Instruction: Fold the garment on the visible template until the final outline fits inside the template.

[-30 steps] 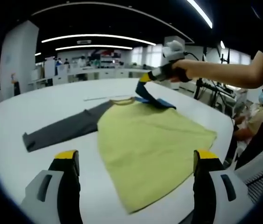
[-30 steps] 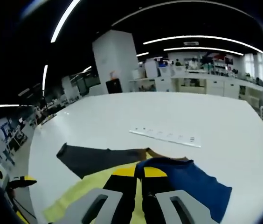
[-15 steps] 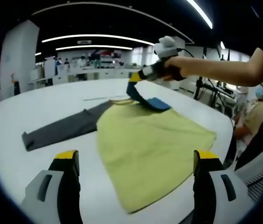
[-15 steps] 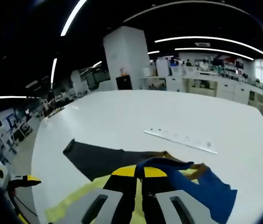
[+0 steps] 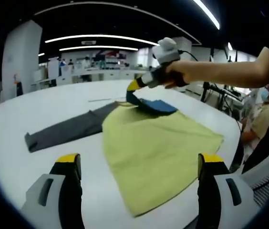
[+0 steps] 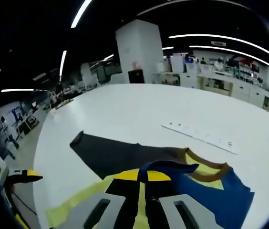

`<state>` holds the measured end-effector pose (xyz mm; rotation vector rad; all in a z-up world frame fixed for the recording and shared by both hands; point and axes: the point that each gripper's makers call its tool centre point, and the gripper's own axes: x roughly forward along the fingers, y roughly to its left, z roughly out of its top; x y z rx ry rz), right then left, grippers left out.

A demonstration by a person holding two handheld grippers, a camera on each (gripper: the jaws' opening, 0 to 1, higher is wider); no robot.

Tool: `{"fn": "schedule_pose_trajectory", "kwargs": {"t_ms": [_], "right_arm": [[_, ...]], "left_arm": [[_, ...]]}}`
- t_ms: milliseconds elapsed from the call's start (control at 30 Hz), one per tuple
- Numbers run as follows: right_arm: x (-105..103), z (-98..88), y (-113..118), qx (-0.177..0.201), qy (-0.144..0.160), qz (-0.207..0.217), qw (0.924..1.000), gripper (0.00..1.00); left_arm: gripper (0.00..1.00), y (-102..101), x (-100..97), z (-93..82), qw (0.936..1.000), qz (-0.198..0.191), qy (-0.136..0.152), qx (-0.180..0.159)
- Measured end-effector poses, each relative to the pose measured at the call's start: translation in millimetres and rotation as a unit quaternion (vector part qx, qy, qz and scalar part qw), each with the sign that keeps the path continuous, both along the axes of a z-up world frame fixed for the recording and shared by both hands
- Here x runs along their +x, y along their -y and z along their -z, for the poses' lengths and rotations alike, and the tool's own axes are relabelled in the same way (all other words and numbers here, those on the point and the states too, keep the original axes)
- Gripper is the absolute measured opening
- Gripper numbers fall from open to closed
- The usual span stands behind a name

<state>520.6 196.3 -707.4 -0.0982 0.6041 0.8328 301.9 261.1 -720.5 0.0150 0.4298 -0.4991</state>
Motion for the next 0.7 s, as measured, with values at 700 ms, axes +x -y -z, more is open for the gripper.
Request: {"fn": "schedule_pose_trajectory", "kwargs": {"t_ms": [700], "right_arm": [[-6.7,28.6,-3.7,-0.005,-0.026,-0.007,0.9996,0.16]], "left_arm": [[0.99,-1.9,0.3,-0.6,1.0000,-0.002,0.001,-0.001]]}}
